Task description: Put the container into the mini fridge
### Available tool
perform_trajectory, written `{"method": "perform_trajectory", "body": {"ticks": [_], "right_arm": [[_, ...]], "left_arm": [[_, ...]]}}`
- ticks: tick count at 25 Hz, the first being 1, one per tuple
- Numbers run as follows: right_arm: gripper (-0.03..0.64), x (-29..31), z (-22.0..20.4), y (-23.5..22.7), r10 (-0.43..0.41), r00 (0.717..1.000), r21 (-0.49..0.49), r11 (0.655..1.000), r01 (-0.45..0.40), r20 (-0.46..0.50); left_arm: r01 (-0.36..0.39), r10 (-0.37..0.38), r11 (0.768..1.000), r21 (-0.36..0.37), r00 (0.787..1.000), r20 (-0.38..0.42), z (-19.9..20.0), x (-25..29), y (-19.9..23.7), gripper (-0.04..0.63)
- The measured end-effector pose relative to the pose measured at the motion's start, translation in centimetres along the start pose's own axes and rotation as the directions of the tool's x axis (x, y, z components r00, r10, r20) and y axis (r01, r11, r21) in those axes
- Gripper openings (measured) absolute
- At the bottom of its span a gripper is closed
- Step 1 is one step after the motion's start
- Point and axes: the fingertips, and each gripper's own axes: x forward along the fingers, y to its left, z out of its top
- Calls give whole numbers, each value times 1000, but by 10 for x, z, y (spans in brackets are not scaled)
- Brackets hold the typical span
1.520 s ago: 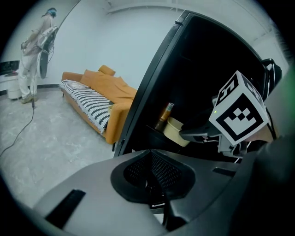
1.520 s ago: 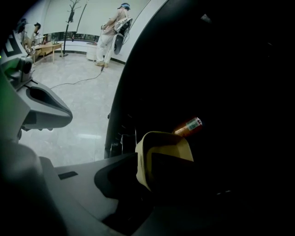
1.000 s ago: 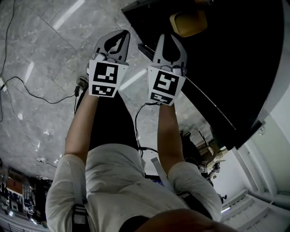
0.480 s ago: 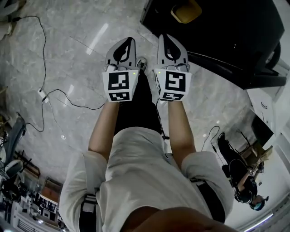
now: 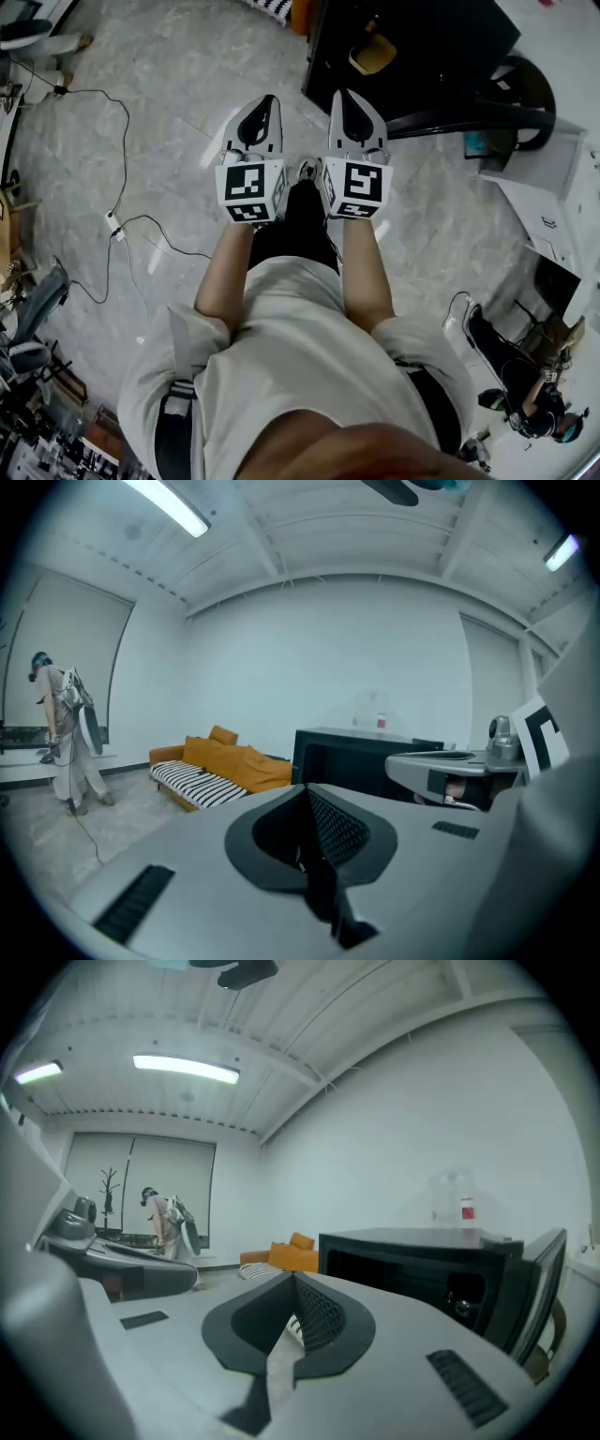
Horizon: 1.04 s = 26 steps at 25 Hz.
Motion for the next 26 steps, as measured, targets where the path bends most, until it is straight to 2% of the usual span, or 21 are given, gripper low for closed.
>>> {"method": "perform_trajectory", "body": {"ticks": [6,10,14,18,23,26], "right_arm": [[37,-27,51,24,-23,998,-88,996,29,66],[37,-45,68,33,-34,994,-105,993,45,102],[37,-53,78,47,-18,994,-89,996,28,112],[37,-53,103,62,-25,988,-176,983,52,154],[37,-50,115,72,-2,984,-175,984,33,176],[37,-48,121,82,19,984,-175,985,13,179]], "left_arm": [[56,-54,998,-14,993,102,42,-35,-9,12],[89,-95,995,48,985,142,60,-49,-20,12],[107,-119,991,74,978,173,75,-64,-21,12],[113,-129,990,89,972,197,87,-72,-14,12],[124,-137,990,70,967,216,98,-69,-4,12],[103,-109,994,40,969,221,103,-73,10,12]]}}
